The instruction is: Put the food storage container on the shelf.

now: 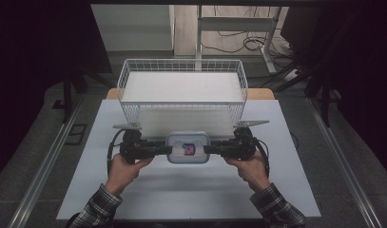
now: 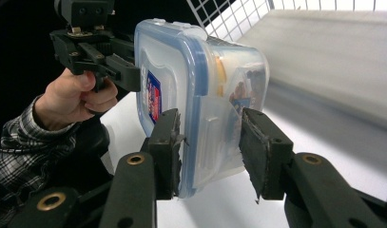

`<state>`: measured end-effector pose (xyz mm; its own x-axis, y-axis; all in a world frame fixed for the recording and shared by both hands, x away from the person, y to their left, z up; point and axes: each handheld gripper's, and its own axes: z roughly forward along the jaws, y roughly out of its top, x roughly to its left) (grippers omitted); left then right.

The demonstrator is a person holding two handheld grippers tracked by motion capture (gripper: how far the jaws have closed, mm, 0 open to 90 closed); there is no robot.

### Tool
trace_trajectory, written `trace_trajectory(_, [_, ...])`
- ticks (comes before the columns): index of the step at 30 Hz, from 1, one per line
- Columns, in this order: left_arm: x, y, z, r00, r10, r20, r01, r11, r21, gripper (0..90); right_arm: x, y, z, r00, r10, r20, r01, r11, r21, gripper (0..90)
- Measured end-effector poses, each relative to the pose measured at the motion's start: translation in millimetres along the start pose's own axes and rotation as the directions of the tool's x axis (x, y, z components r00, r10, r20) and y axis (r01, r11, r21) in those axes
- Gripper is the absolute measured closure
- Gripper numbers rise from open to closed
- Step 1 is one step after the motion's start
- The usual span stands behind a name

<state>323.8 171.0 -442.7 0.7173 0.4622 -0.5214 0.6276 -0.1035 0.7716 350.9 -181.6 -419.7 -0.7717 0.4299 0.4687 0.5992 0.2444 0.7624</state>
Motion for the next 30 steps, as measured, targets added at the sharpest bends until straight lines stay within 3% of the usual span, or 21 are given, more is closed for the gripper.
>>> trace_trajectory(7, [-3.5,21.9,-7.2,0.9999,0.014,-0.008,-0.014,0.9997,-0.022,57.9,3.4,24.1,-5.2,0.9999,-0.015,0.004,0.015,1.000,-0.015,58.7])
trace_trajectory(20, [-7.8,84.6,-30.5,0.9982,0.054,-0.026,-0.055,0.9964,-0.063,57.7,13.7,86.7,-14.9,0.9985,-0.053,0.015,0.054,0.996,-0.064,58.6])
trace_trajectory(30, [-3.6,127.2,-39.2,0.9963,0.074,-0.043,-0.078,0.9923,-0.096,57.6,10.4,130.1,-17.6,0.9969,-0.077,0.018,0.078,0.993,-0.086,58.6])
